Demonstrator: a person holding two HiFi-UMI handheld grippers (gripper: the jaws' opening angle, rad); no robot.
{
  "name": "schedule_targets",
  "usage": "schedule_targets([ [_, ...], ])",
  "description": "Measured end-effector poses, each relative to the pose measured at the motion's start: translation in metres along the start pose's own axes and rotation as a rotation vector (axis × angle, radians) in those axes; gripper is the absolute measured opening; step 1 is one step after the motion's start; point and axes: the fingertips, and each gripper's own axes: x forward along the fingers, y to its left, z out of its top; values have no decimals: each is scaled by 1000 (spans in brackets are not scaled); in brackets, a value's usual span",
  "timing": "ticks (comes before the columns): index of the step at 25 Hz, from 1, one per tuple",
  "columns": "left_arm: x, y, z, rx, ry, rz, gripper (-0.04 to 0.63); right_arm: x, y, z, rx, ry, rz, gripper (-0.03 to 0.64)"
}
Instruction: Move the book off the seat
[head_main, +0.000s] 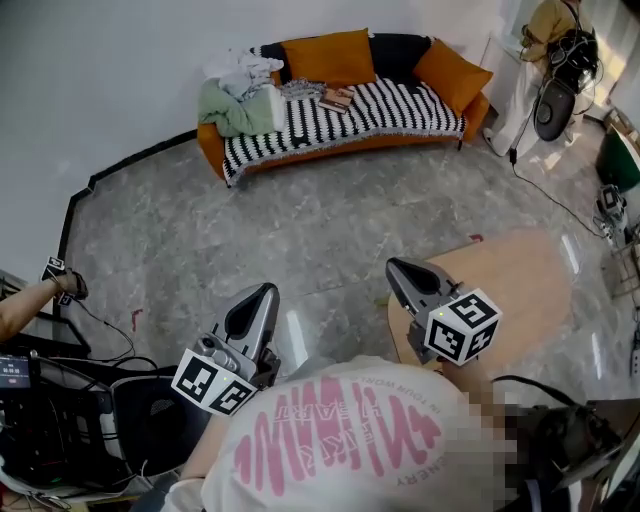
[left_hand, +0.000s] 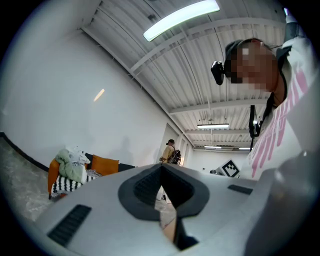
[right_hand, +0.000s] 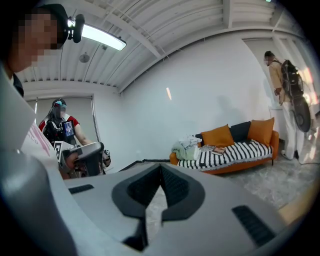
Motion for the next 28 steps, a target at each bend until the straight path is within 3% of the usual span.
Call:
schedule_targets([
  [12, 44, -13, -6, 14, 55, -87, 8, -20, -36, -5, 77, -27, -75, 11],
  [28, 117, 43, 1, -66, 133, -175, 8, 19, -77, 17, 150, -23, -171, 11],
])
